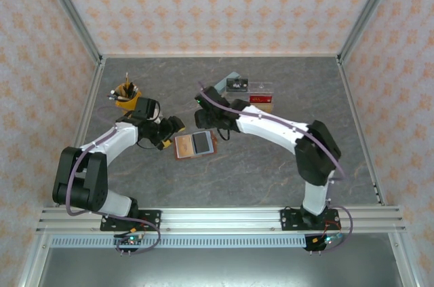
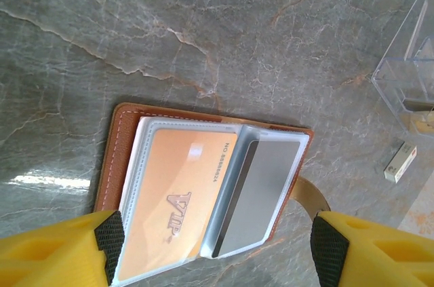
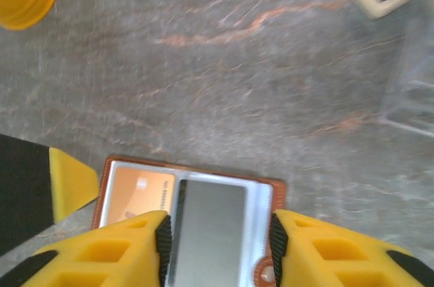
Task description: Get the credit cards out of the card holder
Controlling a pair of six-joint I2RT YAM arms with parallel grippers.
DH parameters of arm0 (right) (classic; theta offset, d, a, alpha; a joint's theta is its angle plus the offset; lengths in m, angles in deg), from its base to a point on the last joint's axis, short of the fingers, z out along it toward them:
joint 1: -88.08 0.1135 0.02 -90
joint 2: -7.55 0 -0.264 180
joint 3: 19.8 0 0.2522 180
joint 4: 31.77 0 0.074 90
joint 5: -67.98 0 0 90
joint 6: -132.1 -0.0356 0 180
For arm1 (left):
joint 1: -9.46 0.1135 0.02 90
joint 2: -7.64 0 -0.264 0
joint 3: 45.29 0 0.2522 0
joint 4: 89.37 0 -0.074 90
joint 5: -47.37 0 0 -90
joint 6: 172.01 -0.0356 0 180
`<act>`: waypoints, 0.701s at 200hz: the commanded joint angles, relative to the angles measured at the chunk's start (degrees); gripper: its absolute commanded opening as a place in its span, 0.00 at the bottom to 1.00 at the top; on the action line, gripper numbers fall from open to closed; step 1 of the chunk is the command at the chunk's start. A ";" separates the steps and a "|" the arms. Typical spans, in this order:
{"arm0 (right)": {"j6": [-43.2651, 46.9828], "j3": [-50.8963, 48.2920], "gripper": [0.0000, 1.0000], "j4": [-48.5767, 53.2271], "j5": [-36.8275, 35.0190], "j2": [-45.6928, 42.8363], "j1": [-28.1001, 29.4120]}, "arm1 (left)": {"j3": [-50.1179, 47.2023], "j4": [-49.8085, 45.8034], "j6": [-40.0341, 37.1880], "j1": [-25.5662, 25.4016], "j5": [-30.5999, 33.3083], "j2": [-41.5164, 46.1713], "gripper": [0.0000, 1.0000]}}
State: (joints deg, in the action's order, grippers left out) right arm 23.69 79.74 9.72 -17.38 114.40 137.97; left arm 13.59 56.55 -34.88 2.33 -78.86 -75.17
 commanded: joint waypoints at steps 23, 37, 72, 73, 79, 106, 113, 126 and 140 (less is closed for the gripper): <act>-2.15 8.05 0.36 9.72 3.17 10.31 0.74 | -0.36 -0.40 -0.61 -0.10 0.25 1.07 0.74; -2.44 10.08 0.35 11.91 1.67 12.49 0.52 | -0.31 -0.08 -0.92 -0.20 -0.57 0.74 0.73; -3.30 11.43 0.29 13.46 2.70 15.35 -0.93 | 0.87 -0.62 -2.46 -1.70 -1.48 -0.84 0.63; -3.30 11.43 0.29 13.48 2.81 15.43 -0.98 | 0.90 -0.61 -2.47 -1.77 -1.52 -0.90 0.63; -3.44 11.44 0.29 13.51 3.21 15.71 -1.15 | 1.00 -0.45 -2.49 -2.06 -1.56 -1.27 0.60; -3.70 11.10 0.26 13.21 4.82 16.61 -1.46 | 1.67 0.58 -2.57 -3.63 -2.22 -3.18 0.49; -3.78 10.99 0.25 12.95 5.39 16.69 -1.51 | 1.80 0.91 -2.67 -4.12 -2.50 -3.77 0.46; -3.87 10.99 0.21 12.74 6.06 16.88 -1.56 | 1.76 1.87 -2.66 -4.82 -2.85 -4.60 0.40; -3.98 11.00 0.19 12.79 6.14 17.09 -1.64 | 1.83 2.66 -2.66 -5.44 -3.35 -5.62 0.36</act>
State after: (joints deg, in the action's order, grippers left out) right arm 20.54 89.44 21.24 -12.31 129.98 136.40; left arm 13.81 57.29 -37.07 -2.07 -80.93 -79.19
